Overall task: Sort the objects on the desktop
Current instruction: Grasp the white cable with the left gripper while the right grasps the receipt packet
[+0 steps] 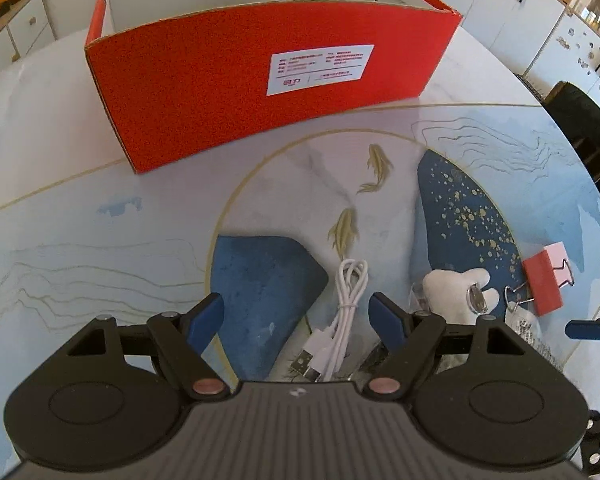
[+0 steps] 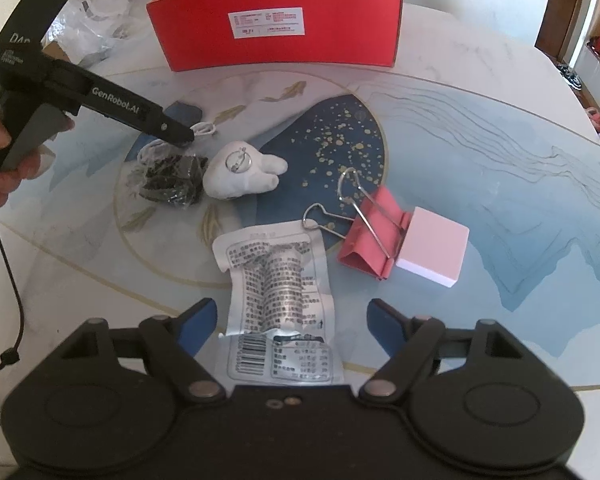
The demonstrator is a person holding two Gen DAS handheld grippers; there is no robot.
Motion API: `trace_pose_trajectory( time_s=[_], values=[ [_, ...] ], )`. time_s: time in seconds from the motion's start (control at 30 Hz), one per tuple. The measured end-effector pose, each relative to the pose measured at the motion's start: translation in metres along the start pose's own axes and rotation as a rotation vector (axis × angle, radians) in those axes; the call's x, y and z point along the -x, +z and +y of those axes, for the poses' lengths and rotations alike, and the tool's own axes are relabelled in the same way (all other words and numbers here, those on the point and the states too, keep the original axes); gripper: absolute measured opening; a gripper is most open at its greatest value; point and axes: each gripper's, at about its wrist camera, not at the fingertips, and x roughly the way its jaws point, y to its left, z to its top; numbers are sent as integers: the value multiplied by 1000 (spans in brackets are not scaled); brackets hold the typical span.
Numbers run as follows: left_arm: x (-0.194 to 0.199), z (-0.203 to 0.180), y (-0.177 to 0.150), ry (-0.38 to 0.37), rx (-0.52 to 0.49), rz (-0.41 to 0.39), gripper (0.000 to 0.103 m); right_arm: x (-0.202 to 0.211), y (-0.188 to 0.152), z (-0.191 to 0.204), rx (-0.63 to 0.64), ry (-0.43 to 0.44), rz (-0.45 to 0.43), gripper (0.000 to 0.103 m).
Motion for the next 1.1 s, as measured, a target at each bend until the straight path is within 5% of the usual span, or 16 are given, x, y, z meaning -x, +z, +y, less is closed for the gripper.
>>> trace_pose_trajectory(
  time_s=[0.4,0.73,0.97,1.1],
  values=[
    [4,-30,-21,61,-152,-43,70,-8,-5,8,47,-51,9,73],
    [11,-33,-25,46,-160,-75,17,-7,-2,12,89,-84,-8,47],
    [16,-23,-29,-6,-82,-79,16,7,1,13,102,-66,-48,27],
    [21,-13,-32,-31,-17,-82,15,13,6,11,78,-51,-62,23]
  ],
)
